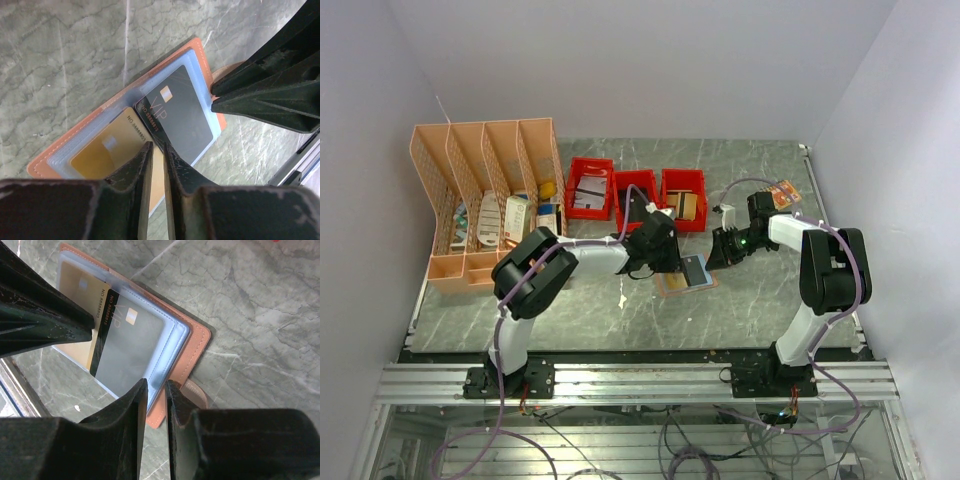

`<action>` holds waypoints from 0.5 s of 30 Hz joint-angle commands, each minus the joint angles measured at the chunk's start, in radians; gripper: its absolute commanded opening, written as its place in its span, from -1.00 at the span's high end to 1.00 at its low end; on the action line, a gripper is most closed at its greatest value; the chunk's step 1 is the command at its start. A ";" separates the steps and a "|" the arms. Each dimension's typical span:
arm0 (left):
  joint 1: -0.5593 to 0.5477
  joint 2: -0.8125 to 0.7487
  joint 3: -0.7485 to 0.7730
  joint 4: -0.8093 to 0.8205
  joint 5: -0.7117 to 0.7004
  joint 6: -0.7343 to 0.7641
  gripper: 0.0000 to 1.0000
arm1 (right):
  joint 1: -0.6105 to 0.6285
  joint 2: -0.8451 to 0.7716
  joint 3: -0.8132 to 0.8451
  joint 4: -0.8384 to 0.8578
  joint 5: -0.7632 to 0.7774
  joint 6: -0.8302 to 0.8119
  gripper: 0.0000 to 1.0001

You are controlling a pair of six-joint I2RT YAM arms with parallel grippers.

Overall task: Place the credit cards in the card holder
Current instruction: Turn over the card slot in the card holder.

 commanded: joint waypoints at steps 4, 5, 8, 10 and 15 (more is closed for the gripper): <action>-0.005 0.041 0.027 0.023 0.014 -0.027 0.41 | 0.008 0.017 -0.004 0.015 0.015 0.002 0.57; -0.006 0.045 0.028 0.026 0.014 -0.030 0.40 | 0.009 0.018 -0.004 0.013 0.015 0.001 0.57; -0.005 0.058 0.035 0.028 0.012 -0.032 0.37 | 0.009 0.024 -0.003 0.011 0.015 -0.001 0.57; -0.006 0.062 0.039 0.033 0.012 -0.033 0.35 | 0.010 0.027 -0.004 0.010 0.015 -0.001 0.56; -0.006 0.071 0.042 0.081 0.033 -0.044 0.32 | 0.011 0.034 0.000 0.006 0.006 0.000 0.55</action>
